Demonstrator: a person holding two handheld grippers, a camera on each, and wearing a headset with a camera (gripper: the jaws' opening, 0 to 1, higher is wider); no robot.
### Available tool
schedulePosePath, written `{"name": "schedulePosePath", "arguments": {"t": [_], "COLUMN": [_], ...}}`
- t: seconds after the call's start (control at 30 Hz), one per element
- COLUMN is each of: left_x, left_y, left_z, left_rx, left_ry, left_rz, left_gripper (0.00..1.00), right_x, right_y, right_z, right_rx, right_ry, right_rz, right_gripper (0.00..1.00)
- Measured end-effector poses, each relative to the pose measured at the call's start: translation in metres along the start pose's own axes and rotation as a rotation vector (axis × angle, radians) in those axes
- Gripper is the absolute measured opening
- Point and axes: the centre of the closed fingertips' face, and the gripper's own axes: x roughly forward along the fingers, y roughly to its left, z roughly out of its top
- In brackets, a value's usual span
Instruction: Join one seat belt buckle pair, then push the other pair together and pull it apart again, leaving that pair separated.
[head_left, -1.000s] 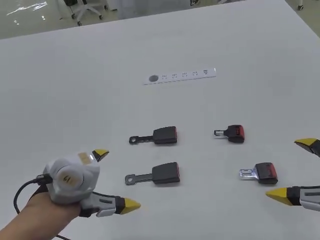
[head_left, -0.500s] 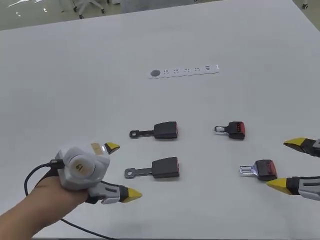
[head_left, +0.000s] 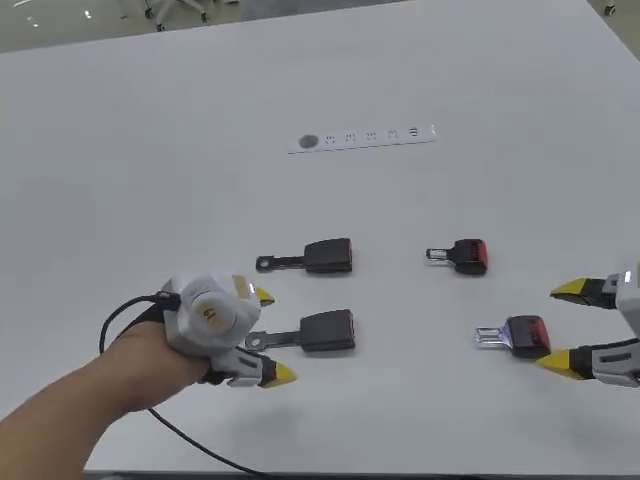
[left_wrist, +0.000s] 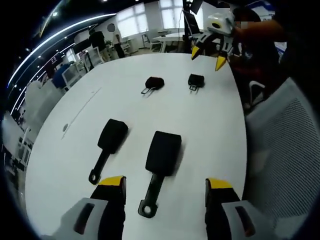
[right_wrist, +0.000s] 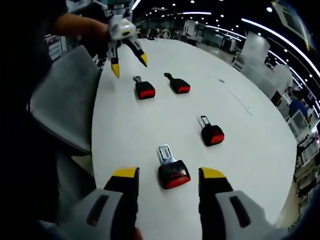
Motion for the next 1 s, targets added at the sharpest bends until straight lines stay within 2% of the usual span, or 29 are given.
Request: {"name": "schedulePosePath", "arguments": {"t": [0.1,0.27,0.43,0.63,0.83,0.9,1.0], "left_x": [0.008,0.019,0.028,0.039,0.046,0.048,0.052], "left_y": [0.001,0.005,0.005,0.003,0.005,0.006,0.009], "left_z": [0.000,0.004,0.007,0.003,-0.001,0.001,0.002], "left_rx": [0.020,0.046,0.082,0.114,0.107,0.080,0.077], "left_ry": [0.015,0.035,0.052,0.095,0.118,0.106,0.105], "left_rz": [-0.018,-0.038,-0.070,-0.102,-0.118,-0.125,-0.120], "left_gripper": [0.64,0.62,0.58,0.54,0.48,0.47,0.43], "right_x": [0.005,0.015,0.024,0.036,0.046,0.049,0.052], "right_y": [-0.003,-0.006,-0.010,-0.010,-0.012,-0.012,-0.012], "right_z": [-0.002,-0.014,-0.022,-0.025,-0.026,-0.028,-0.027], "right_rx": [-0.002,-0.015,-0.031,-0.053,-0.066,-0.067,-0.052], "right_ry": [0.008,0.053,0.086,0.109,0.124,0.130,0.128], "right_rz": [0.011,0.053,0.082,0.125,0.157,0.169,0.191], "right_gripper": [0.42,0.42,0.43,0.43,0.43,0.42,0.42]}}
